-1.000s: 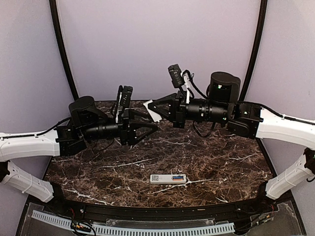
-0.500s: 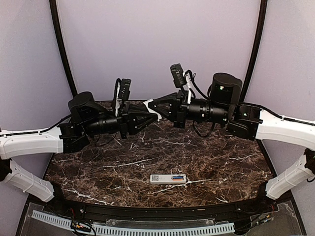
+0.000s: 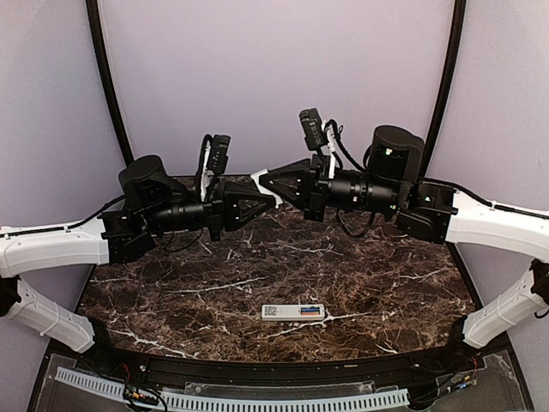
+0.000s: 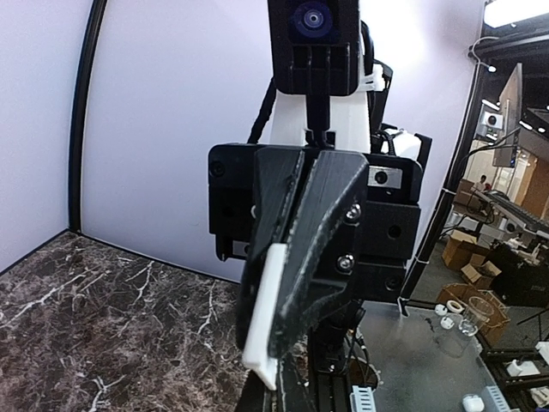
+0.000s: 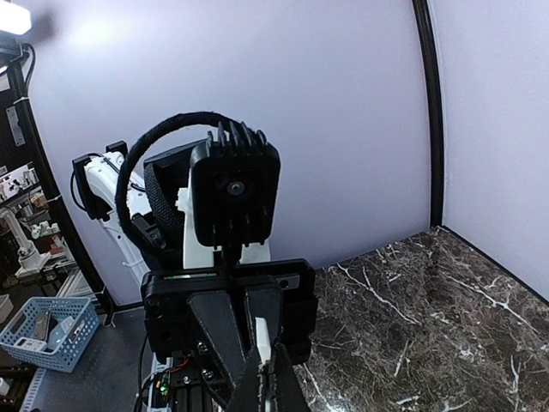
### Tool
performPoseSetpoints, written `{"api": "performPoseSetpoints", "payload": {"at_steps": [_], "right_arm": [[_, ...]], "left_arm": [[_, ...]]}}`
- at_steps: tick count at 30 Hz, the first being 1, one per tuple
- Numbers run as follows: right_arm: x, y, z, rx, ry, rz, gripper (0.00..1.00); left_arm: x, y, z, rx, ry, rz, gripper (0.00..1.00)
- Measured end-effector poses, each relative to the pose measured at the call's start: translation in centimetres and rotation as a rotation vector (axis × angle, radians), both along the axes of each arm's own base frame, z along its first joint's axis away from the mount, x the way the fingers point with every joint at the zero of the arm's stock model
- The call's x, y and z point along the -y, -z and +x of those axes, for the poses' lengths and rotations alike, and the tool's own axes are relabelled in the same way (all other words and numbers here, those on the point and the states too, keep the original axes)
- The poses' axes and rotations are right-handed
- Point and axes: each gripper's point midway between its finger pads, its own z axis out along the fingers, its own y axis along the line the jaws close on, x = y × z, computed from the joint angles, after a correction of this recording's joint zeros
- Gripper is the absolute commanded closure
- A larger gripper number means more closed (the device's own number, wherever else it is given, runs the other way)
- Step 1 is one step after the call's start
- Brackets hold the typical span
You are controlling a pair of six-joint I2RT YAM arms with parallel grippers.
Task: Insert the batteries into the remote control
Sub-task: Pass from the right arm to the left, then pass from the left arm to the right
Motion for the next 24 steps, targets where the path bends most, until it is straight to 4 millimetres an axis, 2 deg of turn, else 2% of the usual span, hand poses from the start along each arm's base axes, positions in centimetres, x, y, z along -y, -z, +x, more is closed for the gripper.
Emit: {"api": "performPoseSetpoints", "payload": {"at_steps": [3, 4, 7, 13, 16, 17, 20, 24], "right_arm": [[0.0, 0.2, 0.2, -0.003, 0.008, -0.01, 0.58], [0.0, 0.4, 0.2, -0.006, 0.012, -0.018, 0.51], [0.1, 1.0, 0.5, -0.02, 0.03, -0.043, 0.41], [1.1, 0.8, 2.6, -0.134, 0.149, -0.083, 0.37], [2.3, 0.0, 4.1, -0.268, 0.236, -0.077, 0.4], [2.7, -0.1, 4.6, -0.319, 0.26, -0.072, 0.41], [3.8, 0.3, 5.6, -0.463, 0.308, -0.056, 0.41], [4.1, 1.0, 6.1, -0.592, 0.33, -0.046, 0.39]], "left_arm": [[-0.1, 0.2, 0.7, 0.03, -0.048, 0.026, 1.0], [-0.2, 0.4, 1.1, 0.043, -0.077, 0.041, 1.0], [-0.7, 0.8, 2.4, 0.083, -0.161, 0.088, 1.0], [-2.8, 1.3, 6.2, 0.228, -0.427, 0.202, 1.0], [-4.2, 1.1, 8.3, 0.355, -0.598, 0.271, 1.0], [-5.1, 0.5, 9.2, 0.441, -0.689, 0.299, 1.0], [-5.8, -0.7, 9.8, 0.583, -0.81, 0.325, 1.0], [-5.6, -2.4, 10.9, 0.852, -1.017, 0.374, 1.0]]}}
